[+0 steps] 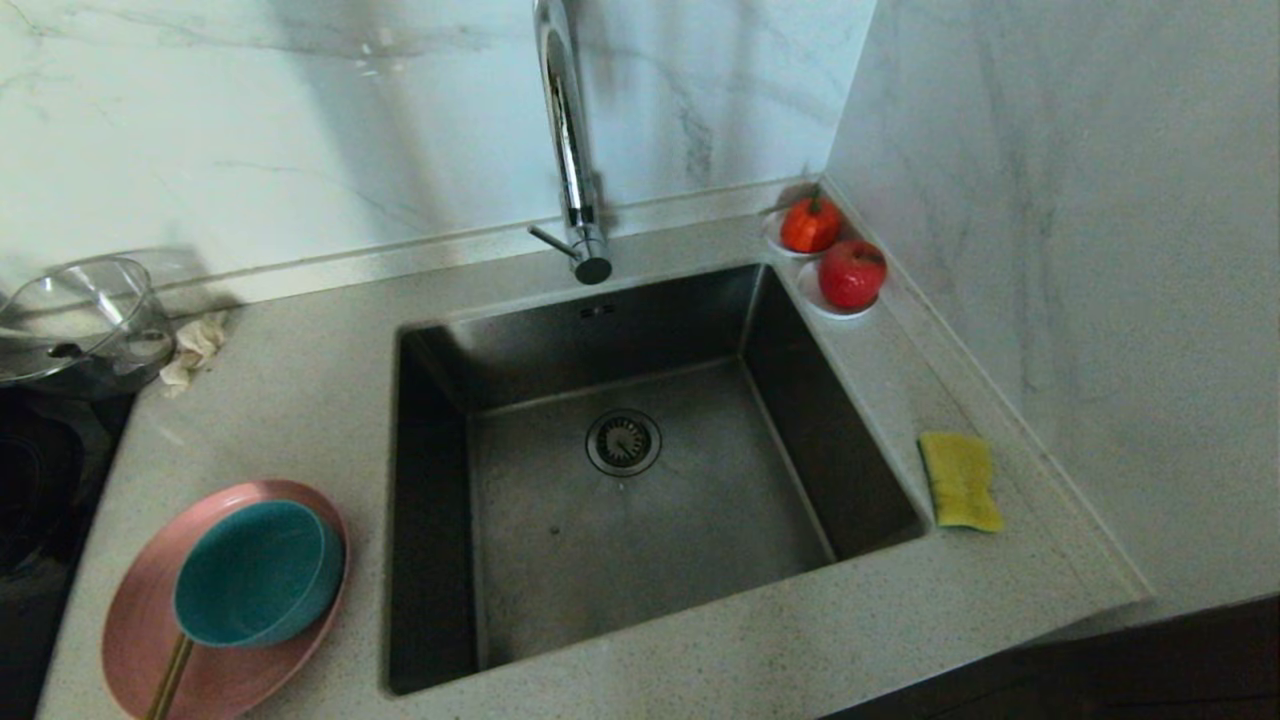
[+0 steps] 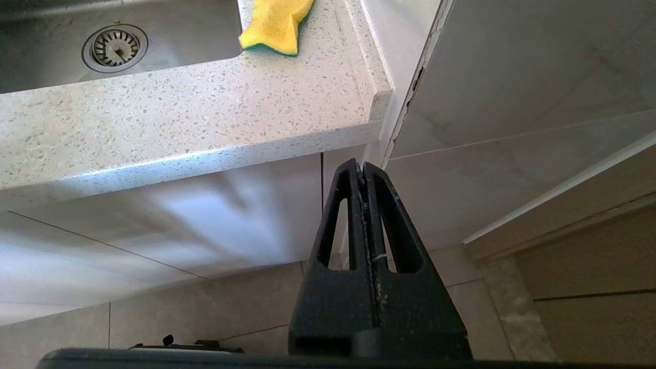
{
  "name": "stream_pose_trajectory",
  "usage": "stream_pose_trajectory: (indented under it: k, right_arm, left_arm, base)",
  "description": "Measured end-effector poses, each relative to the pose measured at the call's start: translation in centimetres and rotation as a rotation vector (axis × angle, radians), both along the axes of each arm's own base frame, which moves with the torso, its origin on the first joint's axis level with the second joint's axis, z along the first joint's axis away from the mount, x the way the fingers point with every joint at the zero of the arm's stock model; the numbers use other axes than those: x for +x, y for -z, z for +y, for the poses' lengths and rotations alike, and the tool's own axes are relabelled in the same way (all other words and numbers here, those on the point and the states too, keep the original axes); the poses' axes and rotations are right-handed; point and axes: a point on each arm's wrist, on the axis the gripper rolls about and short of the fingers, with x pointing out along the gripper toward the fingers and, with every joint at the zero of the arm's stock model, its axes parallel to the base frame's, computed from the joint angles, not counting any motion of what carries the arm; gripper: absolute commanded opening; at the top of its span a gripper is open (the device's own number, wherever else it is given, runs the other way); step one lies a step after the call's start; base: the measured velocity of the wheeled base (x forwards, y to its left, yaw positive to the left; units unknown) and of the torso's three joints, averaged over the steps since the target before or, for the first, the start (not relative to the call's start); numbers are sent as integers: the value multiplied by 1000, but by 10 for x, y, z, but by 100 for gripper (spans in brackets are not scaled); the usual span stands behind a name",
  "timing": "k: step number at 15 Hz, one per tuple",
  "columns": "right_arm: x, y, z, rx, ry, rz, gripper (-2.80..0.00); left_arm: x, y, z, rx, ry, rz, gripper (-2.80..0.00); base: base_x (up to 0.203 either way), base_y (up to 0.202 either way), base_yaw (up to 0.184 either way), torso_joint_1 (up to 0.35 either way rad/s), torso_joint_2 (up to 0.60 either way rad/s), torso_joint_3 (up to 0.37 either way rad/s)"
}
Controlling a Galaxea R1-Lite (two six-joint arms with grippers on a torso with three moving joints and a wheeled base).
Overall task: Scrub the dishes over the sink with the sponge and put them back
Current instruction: Place the dish soap on the table
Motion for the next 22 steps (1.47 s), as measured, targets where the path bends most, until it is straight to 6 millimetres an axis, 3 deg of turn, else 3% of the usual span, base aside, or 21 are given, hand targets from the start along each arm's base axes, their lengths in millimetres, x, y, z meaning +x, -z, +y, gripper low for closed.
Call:
stream_pose_trajectory:
  k: [6, 12, 17, 22]
  right_arm:
    - [0, 0, 0, 0, 1, 0, -280]
    - [0, 0, 0, 0, 1, 0, -280]
    - [0, 0, 0, 0, 1, 0, -280]
    - [0, 0, 0, 0, 2, 0, -280]
  left_arm:
    - [2, 0, -7, 22, 210, -86, -280]
    - [9, 10, -5, 111, 565, -83, -280]
    - [27, 30, 20, -103, 591, 89, -280]
    - [39, 37, 66, -253, 537, 112, -280]
  base:
    - [0, 0, 0, 0, 0, 0]
    - [0, 0, 0, 0, 0, 0]
    - [0, 0, 0, 0, 0, 0]
    - [0, 0, 0, 0, 0, 0]
